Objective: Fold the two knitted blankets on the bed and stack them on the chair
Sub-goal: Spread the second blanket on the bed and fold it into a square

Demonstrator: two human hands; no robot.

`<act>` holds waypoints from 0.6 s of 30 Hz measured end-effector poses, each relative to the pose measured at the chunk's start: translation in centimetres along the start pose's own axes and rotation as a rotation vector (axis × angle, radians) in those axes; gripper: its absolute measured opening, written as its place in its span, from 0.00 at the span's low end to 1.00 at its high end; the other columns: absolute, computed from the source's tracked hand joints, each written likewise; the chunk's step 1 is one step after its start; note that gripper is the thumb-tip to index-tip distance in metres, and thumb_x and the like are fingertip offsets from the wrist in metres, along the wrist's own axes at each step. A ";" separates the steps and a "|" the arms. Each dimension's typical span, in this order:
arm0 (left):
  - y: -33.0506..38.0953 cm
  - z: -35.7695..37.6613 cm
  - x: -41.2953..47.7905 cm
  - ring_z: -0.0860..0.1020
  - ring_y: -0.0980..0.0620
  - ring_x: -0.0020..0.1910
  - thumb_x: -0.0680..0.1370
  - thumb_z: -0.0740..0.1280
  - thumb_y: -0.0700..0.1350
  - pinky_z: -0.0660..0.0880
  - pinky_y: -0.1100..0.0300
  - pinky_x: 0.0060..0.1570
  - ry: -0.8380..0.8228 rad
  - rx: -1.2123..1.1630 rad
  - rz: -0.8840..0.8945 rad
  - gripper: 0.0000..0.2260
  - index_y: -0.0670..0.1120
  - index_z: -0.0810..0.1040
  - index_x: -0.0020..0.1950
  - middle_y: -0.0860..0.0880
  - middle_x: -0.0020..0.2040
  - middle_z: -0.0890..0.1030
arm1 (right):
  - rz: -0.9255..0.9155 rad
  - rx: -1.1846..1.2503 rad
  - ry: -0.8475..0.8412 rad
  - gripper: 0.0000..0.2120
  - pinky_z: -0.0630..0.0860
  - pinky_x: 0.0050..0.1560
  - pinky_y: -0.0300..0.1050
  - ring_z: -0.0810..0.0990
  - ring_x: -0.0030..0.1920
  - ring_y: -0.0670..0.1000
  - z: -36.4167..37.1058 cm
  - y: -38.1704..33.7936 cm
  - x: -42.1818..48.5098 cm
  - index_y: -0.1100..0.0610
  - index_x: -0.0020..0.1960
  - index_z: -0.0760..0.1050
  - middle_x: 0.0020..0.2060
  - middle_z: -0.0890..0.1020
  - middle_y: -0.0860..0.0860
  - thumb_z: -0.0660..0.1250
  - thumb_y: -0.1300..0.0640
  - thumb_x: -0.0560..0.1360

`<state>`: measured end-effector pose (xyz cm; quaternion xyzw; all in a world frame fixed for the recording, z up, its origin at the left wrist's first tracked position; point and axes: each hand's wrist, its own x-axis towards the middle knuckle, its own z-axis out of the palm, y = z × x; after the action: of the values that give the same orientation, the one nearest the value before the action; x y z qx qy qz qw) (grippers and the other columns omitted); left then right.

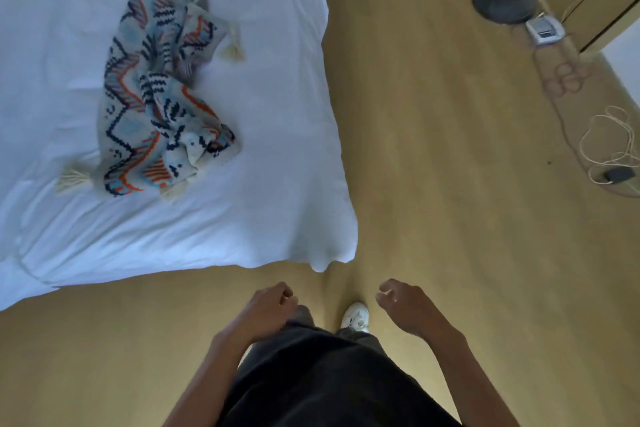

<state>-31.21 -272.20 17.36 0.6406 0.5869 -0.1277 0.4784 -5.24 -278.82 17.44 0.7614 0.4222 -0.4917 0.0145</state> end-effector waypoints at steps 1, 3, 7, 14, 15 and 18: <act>1.6 0.1 0.9 0.75 0.55 0.44 0.78 0.59 0.50 0.68 0.64 0.38 -0.004 0.008 -0.006 0.06 0.52 0.74 0.47 0.54 0.47 0.78 | 0.004 -0.009 -0.014 0.16 0.72 0.52 0.43 0.77 0.53 0.51 -1.6 0.3 0.8 0.53 0.61 0.73 0.56 0.79 0.50 0.58 0.47 0.77; 4.4 0.0 3.0 0.75 0.53 0.46 0.78 0.58 0.50 0.69 0.61 0.42 -0.010 0.014 -0.016 0.06 0.51 0.74 0.47 0.52 0.48 0.79 | 0.001 -0.005 -0.031 0.17 0.72 0.53 0.44 0.77 0.53 0.51 -4.5 0.9 2.8 0.52 0.62 0.72 0.57 0.79 0.50 0.58 0.47 0.77; 9.7 -0.9 7.7 0.75 0.54 0.47 0.78 0.57 0.51 0.70 0.60 0.43 -0.039 -0.013 -0.024 0.09 0.50 0.74 0.50 0.52 0.50 0.78 | -0.033 -0.036 -0.060 0.15 0.73 0.51 0.45 0.78 0.50 0.50 -9.8 0.9 7.0 0.51 0.60 0.73 0.54 0.80 0.50 0.58 0.47 0.77; 18.1 -3.9 19.1 0.75 0.53 0.51 0.79 0.56 0.52 0.72 0.58 0.51 -0.047 -0.022 -0.040 0.11 0.50 0.73 0.57 0.50 0.56 0.77 | -0.031 -0.097 -0.104 0.16 0.74 0.51 0.45 0.77 0.50 0.50 -20.5 0.2 16.4 0.52 0.61 0.72 0.55 0.79 0.50 0.58 0.47 0.77; 19.6 -4.7 20.8 0.75 0.52 0.51 0.79 0.56 0.52 0.72 0.58 0.53 -0.044 -0.024 -0.045 0.12 0.50 0.73 0.57 0.50 0.56 0.77 | -0.027 -0.119 -0.107 0.16 0.74 0.51 0.44 0.77 0.51 0.50 -22.6 -0.2 17.7 0.52 0.62 0.72 0.56 0.79 0.50 0.58 0.47 0.77; 24.3 -7.6 25.1 0.75 0.54 0.50 0.79 0.56 0.52 0.72 0.59 0.51 -0.045 -0.069 -0.032 0.11 0.51 0.72 0.56 0.51 0.55 0.77 | -0.029 -0.142 -0.092 0.17 0.72 0.50 0.43 0.77 0.51 0.50 -28.8 -1.6 21.5 0.53 0.63 0.71 0.56 0.79 0.50 0.58 0.48 0.77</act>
<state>-6.01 -247.08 14.30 0.6114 0.5902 -0.1293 0.5110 18.39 -251.66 16.59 0.7290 0.4659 -0.4949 0.0807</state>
